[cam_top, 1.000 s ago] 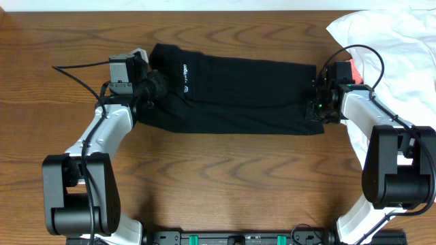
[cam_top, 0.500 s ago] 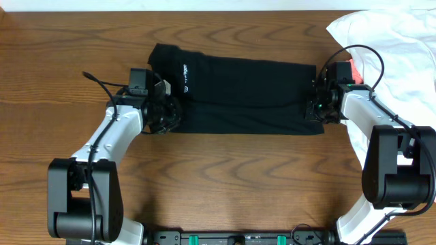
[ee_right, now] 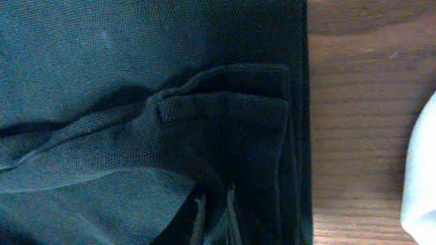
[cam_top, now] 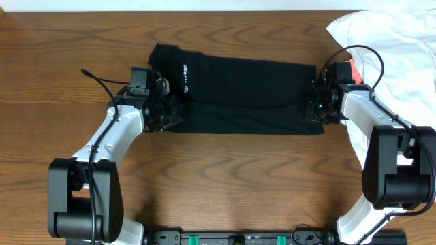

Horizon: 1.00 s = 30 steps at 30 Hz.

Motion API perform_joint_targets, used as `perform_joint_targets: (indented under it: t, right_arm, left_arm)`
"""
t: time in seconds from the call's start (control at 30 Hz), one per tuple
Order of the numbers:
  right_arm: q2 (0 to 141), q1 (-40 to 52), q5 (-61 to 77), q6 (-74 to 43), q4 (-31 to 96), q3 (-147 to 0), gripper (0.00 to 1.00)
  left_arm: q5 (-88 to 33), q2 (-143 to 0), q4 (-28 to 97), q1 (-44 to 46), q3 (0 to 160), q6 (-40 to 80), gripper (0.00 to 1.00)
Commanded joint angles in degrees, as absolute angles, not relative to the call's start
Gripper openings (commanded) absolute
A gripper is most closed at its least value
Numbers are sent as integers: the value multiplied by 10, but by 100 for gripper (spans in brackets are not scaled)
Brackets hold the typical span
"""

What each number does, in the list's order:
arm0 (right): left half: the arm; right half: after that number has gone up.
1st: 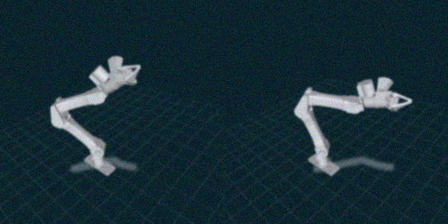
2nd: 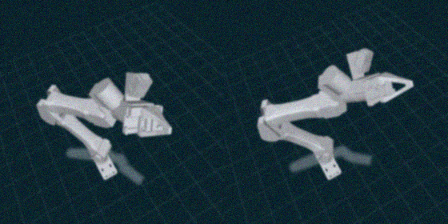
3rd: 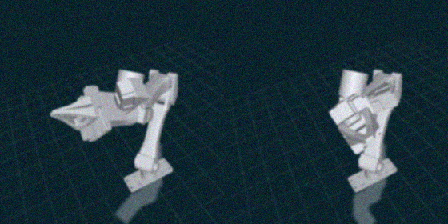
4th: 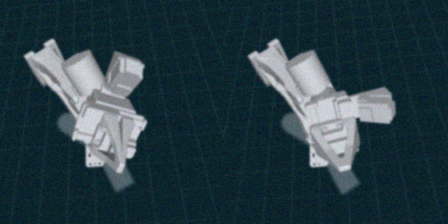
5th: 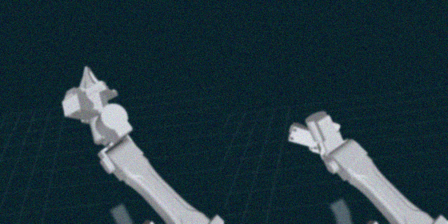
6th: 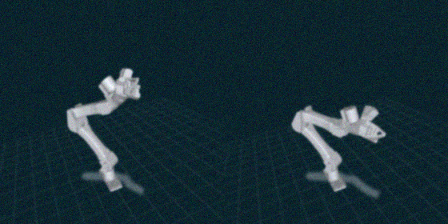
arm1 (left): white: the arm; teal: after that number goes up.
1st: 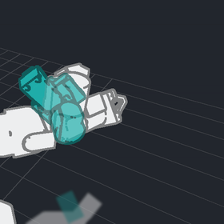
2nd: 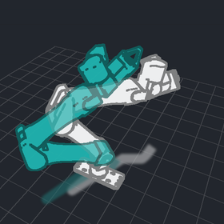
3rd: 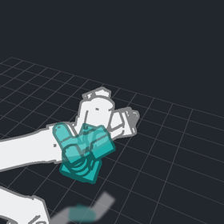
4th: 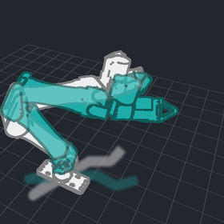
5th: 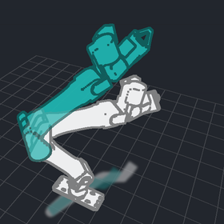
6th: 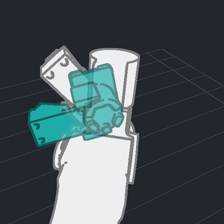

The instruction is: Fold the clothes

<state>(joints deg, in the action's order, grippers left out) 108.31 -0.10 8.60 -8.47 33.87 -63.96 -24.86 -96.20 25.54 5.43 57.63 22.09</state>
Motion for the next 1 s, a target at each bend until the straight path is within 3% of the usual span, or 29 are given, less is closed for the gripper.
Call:
perform_joint_targets:
  t: [0.0,0.83,0.97]
  right_arm:
    - [1098,4,84,-81,354,-621,11]
    - [1098,4,84,-81,357,-621,11]
    - [1098,4,84,-81,358,-621,10]
  left_arm:
    - [-237,-961,242,56,565,218,50]
    - [-232,-1000,178,86,565,217,51]
    - [-210,-1000,176,86,565,218,36]
